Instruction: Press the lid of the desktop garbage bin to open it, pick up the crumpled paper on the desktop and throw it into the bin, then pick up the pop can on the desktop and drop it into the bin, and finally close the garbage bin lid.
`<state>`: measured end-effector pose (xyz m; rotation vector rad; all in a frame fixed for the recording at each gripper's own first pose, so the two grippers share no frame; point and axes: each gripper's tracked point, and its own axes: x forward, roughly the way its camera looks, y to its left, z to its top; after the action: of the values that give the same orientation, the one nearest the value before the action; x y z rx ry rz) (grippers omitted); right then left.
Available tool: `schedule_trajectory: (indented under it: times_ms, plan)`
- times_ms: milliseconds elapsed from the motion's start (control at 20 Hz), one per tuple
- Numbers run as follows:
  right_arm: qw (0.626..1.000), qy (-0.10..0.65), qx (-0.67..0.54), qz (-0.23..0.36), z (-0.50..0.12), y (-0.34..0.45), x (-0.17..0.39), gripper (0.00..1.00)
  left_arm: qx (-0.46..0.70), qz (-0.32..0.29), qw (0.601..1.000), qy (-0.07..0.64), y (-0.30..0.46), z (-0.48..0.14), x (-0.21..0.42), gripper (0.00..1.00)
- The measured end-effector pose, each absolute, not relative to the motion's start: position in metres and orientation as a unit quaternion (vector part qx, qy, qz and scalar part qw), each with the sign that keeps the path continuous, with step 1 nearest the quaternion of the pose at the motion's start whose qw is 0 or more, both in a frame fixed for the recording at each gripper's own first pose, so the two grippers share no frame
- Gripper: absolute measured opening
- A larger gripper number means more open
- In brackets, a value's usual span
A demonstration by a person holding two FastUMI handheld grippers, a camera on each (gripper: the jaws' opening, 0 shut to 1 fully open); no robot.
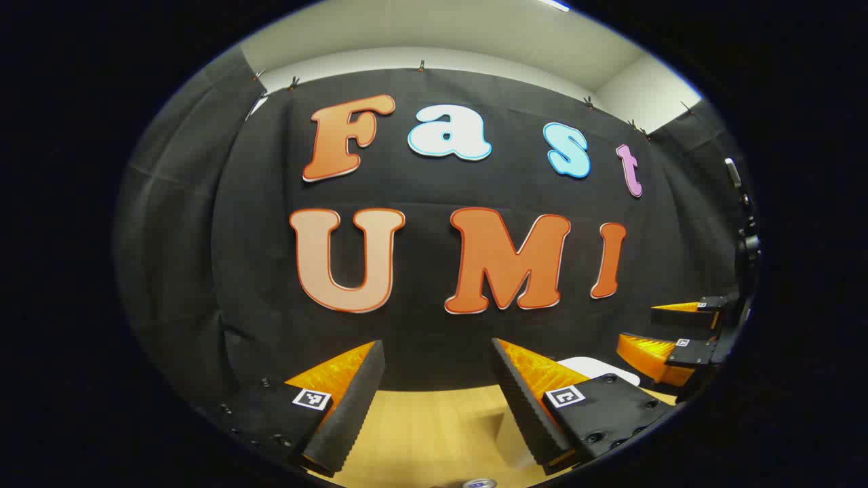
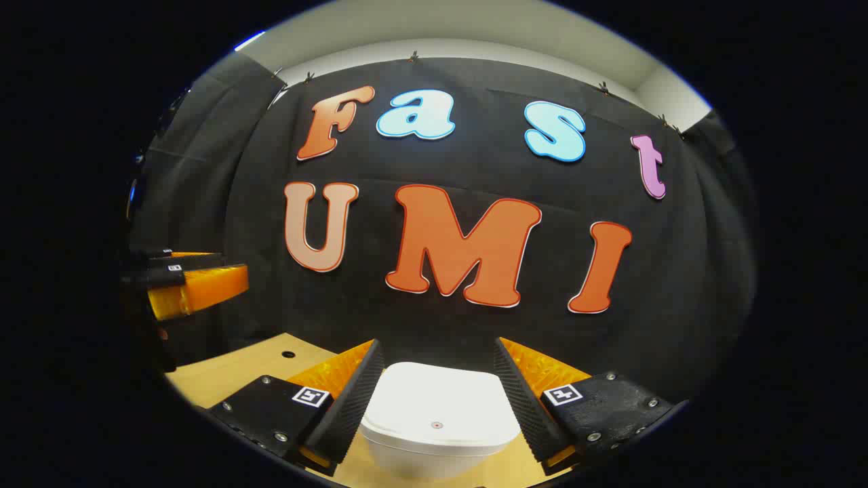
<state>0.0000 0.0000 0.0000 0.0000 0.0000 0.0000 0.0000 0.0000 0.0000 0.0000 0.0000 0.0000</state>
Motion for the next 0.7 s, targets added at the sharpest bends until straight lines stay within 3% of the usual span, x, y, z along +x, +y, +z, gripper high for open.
schedule_trajectory:
  times_ms: [50,150,450,700]
  plan:
    - [1.000,-0.006,-0.002,-0.002,0.002,-0.003,-0.002,0.99,0.002,0.003,1.000,0.003,0.001,-0.002,-0.002,0.96]
    - [1.000,-0.008,0.002,-0.004,-0.001,-0.007,-0.003,0.99,0.015,0.010,1.000,-0.002,0.002,-0.001,-0.007,1.00]
    - [1.000,0.000,0.013,0.018,-0.013,0.002,-0.004,0.99,0.032,0.034,0.999,-0.013,0.008,0.000,-0.021,0.96]
    - [0.999,0.008,0.012,0.030,-0.017,0.003,0.002,0.98,0.028,0.042,0.999,0.005,0.008,-0.012,-0.028,1.00]
